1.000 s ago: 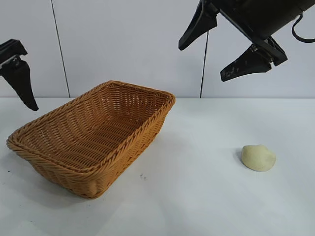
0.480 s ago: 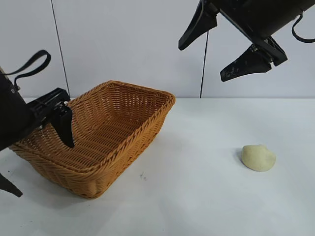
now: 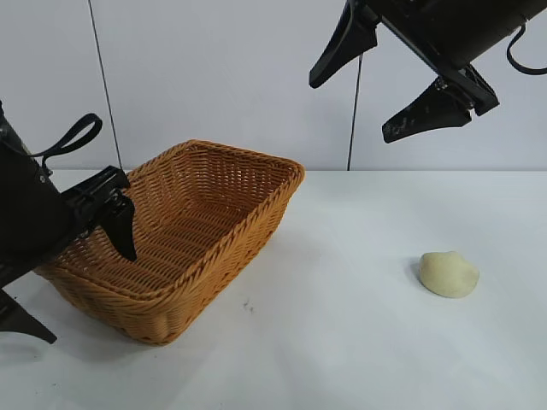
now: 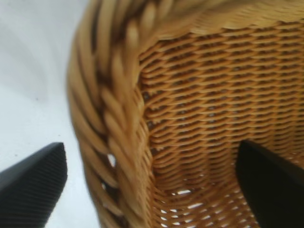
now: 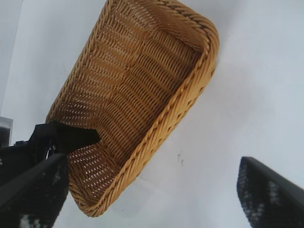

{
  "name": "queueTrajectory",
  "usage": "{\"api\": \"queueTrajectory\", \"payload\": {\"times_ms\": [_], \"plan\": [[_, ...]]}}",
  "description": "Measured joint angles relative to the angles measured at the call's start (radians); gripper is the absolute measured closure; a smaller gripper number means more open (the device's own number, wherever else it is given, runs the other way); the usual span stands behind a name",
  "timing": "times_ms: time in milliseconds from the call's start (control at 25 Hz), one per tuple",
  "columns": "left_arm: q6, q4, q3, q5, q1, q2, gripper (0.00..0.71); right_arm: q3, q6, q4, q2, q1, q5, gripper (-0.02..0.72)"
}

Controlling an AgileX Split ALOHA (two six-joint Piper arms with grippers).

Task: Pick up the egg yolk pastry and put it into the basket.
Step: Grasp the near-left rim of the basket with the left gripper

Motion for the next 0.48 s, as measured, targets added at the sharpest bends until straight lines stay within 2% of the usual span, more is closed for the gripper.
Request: {"api": "queueTrajectory", "payload": {"times_ms": [120,200,360,480], "plan": [[0.000,0.000,0.000,0.000,0.000,0.004,0.021,0.000,0.000,0.000,0.000,0.000,0.001,0.018],[0.001,0.000,0.000,0.000,0.000,0.005,0.067,0.000,0.000,0.000,0.000,0.000,0.002,0.018],[0.001,0.000,0.000,0.000,0.000,0.005,0.262,0.000,0.000,0.000,0.000,0.000,0.002,0.018],[0.001,-0.002,0.000,0.006,0.000,0.005,0.476,0.000,0.000,0.000,0.000,0.000,0.002,0.018]]}}
